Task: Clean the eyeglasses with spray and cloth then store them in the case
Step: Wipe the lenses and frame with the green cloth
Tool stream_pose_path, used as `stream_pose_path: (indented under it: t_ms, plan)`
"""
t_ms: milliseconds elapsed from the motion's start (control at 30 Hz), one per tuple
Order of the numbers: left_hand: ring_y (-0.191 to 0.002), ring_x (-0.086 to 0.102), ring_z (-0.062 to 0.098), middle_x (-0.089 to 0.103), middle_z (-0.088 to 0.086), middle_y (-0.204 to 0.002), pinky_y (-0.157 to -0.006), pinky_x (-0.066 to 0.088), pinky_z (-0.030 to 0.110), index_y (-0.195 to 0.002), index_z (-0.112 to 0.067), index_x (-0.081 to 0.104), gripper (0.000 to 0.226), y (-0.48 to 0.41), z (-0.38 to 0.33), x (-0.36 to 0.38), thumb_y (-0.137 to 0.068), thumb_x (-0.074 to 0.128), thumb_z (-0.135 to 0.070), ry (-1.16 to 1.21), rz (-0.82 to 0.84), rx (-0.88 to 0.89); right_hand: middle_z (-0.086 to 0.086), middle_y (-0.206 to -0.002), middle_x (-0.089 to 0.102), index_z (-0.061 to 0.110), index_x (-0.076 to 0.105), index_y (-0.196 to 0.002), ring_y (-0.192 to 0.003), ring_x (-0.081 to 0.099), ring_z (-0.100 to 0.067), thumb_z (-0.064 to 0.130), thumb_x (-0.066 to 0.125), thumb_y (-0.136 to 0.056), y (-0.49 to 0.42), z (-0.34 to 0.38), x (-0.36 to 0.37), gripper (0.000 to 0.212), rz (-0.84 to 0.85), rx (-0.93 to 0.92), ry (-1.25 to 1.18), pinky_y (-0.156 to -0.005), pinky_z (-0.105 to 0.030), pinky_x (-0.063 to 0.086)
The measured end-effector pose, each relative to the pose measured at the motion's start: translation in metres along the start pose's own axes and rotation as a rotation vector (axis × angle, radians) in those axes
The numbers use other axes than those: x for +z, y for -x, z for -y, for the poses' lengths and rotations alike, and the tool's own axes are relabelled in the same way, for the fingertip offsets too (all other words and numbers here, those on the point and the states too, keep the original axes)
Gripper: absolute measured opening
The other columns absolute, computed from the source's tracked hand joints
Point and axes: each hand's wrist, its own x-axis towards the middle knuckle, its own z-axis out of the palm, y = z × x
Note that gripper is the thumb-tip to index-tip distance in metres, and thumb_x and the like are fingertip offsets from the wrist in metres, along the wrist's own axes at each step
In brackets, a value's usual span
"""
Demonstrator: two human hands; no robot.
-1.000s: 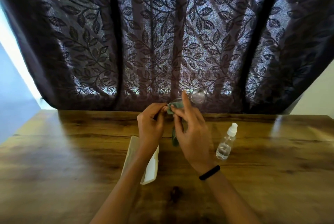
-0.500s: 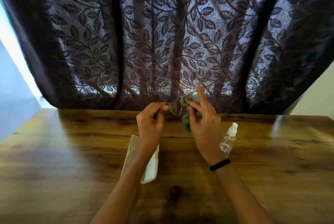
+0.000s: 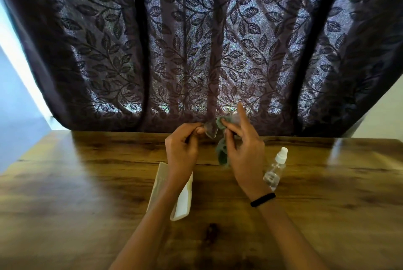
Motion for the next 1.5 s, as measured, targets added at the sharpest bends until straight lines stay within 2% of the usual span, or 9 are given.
stream_pose_path:
  t_ms: [133, 233, 600, 800, 967, 1133, 1233, 1333, 1500]
  plan:
    - [-0.073, 0.059, 0.004, 0.065, 0.002, -0.08, -0.063, 0.048, 0.013, -0.087, 0.0, 0.069, 0.014, 0.0, 0.002, 0.0, -0.082, 0.057, 0.007, 0.023, -0.001, -0.012, -0.011, -0.107, 0.067, 0.012, 0.024, -0.14, -0.1, 0.052, 0.002, 0.004, 0.058, -0.087, 0.0, -0.001, 0.0, 0.063, 0.024, -0.008, -0.012, -0.09, -0.006, 0.038]
    - [-0.07, 0.059, 0.006, 0.066, 0.004, -0.078, -0.062, 0.048, 0.016, -0.087, 0.0, 0.069, 0.014, 0.0, 0.002, 0.0, -0.083, 0.056, 0.003, 0.036, 0.012, -0.016, -0.008, -0.105, 0.069, 0.011, 0.022, -0.14, -0.108, 0.045, 0.001, 0.003, 0.059, -0.086, 0.002, 0.005, 0.006, 0.066, 0.062, -0.071, -0.013, -0.095, -0.005, 0.033]
    - [-0.074, 0.06, 0.0, 0.066, 0.003, -0.08, -0.067, 0.049, 0.014, -0.088, -0.001, 0.068, 0.021, 0.002, 0.007, -0.002, -0.081, 0.049, 0.003, 0.049, -0.052, -0.081, -0.01, -0.1, 0.068, 0.004, 0.045, -0.129, -0.103, 0.051, -0.003, -0.003, 0.063, -0.081, 0.016, 0.004, 0.008, 0.052, 0.08, -0.201, 0.032, -0.094, -0.009, 0.038]
    - [-0.073, 0.058, -0.008, 0.064, -0.003, -0.079, -0.064, 0.046, 0.01, -0.089, -0.004, 0.068, 0.018, 0.001, 0.011, -0.007, -0.082, 0.052, -0.001, 0.045, -0.048, -0.042, 0.014, -0.1, 0.06, 0.02, 0.045, -0.125, -0.095, 0.061, -0.003, 0.002, 0.064, -0.082, 0.008, -0.011, -0.003, 0.05, -0.023, 0.054, -0.088, -0.086, -0.027, 0.052]
    - [-0.071, 0.057, -0.008, 0.061, -0.009, -0.077, -0.062, 0.042, 0.005, -0.089, -0.005, 0.067, 0.016, 0.002, 0.012, -0.013, -0.082, 0.054, 0.0, 0.044, -0.029, 0.014, 0.006, -0.098, 0.065, 0.01, 0.057, -0.112, -0.089, 0.062, 0.003, -0.002, 0.063, -0.081, -0.009, -0.024, -0.019, 0.034, -0.169, 0.142, -0.202, -0.077, -0.009, 0.05]
    - [-0.069, 0.058, -0.007, 0.062, -0.01, -0.077, -0.06, 0.041, 0.005, -0.09, -0.01, 0.066, 0.014, 0.003, 0.011, -0.014, -0.084, 0.055, -0.003, 0.073, 0.001, 0.015, -0.003, -0.1, 0.067, 0.009, 0.065, -0.103, -0.095, 0.064, -0.011, -0.003, 0.058, -0.084, -0.025, -0.03, -0.027, 0.023, -0.185, 0.195, -0.248, -0.085, -0.026, 0.053]
    - [-0.072, 0.064, 0.008, 0.068, -0.002, -0.079, -0.062, 0.051, 0.02, -0.09, -0.013, 0.067, 0.012, 0.005, 0.009, -0.011, -0.086, 0.056, -0.01, 0.15, 0.007, -0.034, -0.002, -0.101, 0.067, 0.009, 0.067, -0.101, -0.096, 0.064, -0.018, -0.003, 0.059, -0.084, -0.028, -0.031, -0.024, 0.023, -0.091, 0.169, -0.16, -0.087, -0.027, 0.052]
    - [-0.075, 0.066, 0.016, 0.069, 0.001, -0.08, -0.064, 0.055, 0.03, -0.091, -0.015, 0.067, 0.012, 0.004, 0.009, -0.01, -0.087, 0.056, -0.014, 0.166, 0.01, -0.061, 0.005, -0.101, 0.065, 0.008, 0.069, -0.098, -0.097, 0.059, -0.007, -0.003, 0.061, -0.081, -0.023, -0.028, -0.02, 0.022, -0.057, 0.095, -0.097, -0.092, -0.035, 0.05]
    - [-0.072, 0.062, 0.004, 0.066, -0.007, -0.078, -0.064, 0.051, 0.019, -0.09, -0.015, 0.067, 0.013, 0.003, 0.006, -0.009, -0.086, 0.055, -0.01, 0.161, 0.013, -0.054, 0.0, -0.107, 0.065, 0.007, 0.069, -0.101, -0.102, 0.055, -0.007, -0.002, 0.064, -0.08, -0.008, -0.021, -0.011, 0.023, 0.02, -0.083, 0.014, -0.092, -0.012, 0.042]
